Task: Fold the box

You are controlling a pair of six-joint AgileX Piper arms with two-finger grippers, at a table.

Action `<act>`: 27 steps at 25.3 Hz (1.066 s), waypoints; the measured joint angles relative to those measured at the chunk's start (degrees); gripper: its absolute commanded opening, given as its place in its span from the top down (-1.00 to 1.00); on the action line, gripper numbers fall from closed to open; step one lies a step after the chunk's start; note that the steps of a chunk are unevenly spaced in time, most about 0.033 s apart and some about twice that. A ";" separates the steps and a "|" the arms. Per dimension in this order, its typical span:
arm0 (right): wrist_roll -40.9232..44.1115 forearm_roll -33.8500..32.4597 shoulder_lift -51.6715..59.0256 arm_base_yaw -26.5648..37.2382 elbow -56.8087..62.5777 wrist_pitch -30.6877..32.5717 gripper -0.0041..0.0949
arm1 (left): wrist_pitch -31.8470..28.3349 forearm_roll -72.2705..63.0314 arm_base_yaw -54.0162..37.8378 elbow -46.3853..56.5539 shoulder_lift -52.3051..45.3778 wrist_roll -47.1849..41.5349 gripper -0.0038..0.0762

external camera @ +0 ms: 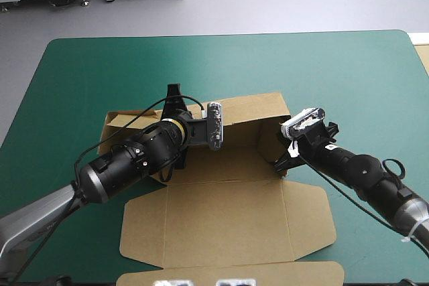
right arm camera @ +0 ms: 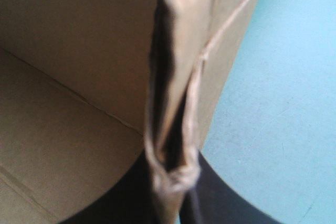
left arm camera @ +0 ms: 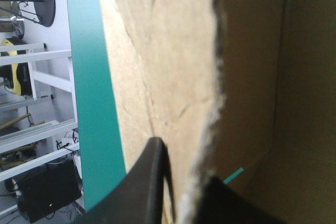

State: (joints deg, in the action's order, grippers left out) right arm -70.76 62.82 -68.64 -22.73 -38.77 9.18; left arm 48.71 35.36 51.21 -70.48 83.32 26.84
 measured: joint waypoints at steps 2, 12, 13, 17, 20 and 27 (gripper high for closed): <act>0.44 -0.17 -0.55 0.00 -0.53 -0.69 0.95 | 0.24 -2.55 -0.06 -0.22 -0.13 2.45 0.38; 2.46 -0.82 -7.72 1.00 -7.63 -4.35 0.95 | 1.59 -18.94 1.09 -7.25 -0.51 2.87 -0.79; 2.68 -0.81 -8.65 1.36 -8.76 -4.01 0.95 | 1.81 -19.60 1.47 -8.10 -0.46 2.92 -0.79; 3.34 -0.87 -13.42 4.73 -13.71 -1.80 0.95 | 4.64 -20.59 4.70 -12.80 -0.40 3.65 -0.67; 4.20 -1.27 -14.05 7.94 -16.55 2.13 0.95 | 8.04 -19.86 5.54 -16.63 -0.14 4.10 0.75; 14.58 -13.60 -14.05 13.19 -19.51 14.71 0.95 | 9.84 -17.37 -1.93 -27.77 0.07 2.85 0.87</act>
State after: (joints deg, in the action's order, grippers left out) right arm -56.19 49.21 -82.69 -9.54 -58.29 23.89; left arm 58.55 17.99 49.27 -98.25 83.39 29.69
